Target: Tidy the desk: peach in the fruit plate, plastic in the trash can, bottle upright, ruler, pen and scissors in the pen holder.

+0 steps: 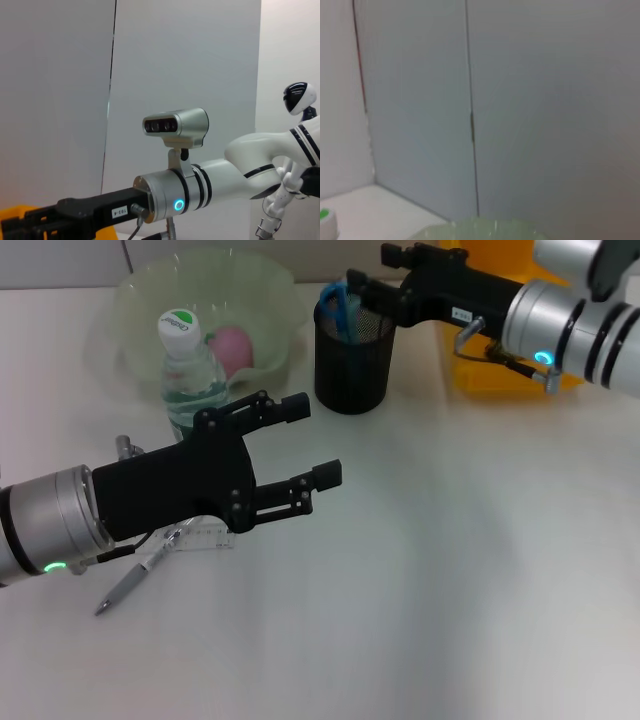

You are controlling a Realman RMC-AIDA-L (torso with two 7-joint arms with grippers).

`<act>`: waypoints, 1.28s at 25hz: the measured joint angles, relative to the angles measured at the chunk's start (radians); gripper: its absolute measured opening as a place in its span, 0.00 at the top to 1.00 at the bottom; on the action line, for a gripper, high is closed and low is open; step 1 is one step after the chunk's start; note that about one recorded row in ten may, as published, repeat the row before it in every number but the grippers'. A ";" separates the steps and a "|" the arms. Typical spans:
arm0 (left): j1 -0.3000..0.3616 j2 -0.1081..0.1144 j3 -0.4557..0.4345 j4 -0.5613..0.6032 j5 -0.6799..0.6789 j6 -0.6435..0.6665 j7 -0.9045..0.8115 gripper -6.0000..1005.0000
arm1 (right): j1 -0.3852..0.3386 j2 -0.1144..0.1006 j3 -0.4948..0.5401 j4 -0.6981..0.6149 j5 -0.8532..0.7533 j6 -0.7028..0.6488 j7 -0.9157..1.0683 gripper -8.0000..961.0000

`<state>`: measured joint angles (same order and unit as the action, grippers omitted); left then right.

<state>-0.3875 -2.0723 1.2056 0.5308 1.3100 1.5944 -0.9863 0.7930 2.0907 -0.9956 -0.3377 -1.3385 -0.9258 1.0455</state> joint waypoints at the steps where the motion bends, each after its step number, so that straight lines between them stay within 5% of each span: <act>1: 0.000 0.000 0.000 0.000 0.000 0.000 0.000 0.22 | -0.009 0.000 -0.002 -0.004 0.015 -0.010 0.000 0.38; 17: -0.001 0.006 -0.004 0.016 0.007 0.006 -0.061 0.22 | -0.399 -0.011 0.027 -0.125 0.194 -0.558 0.004 0.38; 24: 0.007 0.026 -0.009 0.136 0.059 -0.005 -0.225 0.22 | -0.498 -0.011 0.068 -0.082 0.192 -0.617 0.003 0.38; 25: 0.017 0.037 -0.038 0.285 0.174 -0.015 -0.402 0.22 | -0.499 -0.011 0.070 -0.069 0.191 -0.617 0.003 0.38; 32: -0.012 0.008 -0.094 0.604 0.567 -0.018 -0.681 0.22 | -0.486 -0.012 0.062 -0.027 0.187 -0.613 0.001 0.38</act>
<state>-0.3997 -2.0647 1.1119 1.1344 1.8772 1.5760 -1.6672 0.3072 2.0783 -0.9338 -0.3647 -1.1517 -1.5385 1.0469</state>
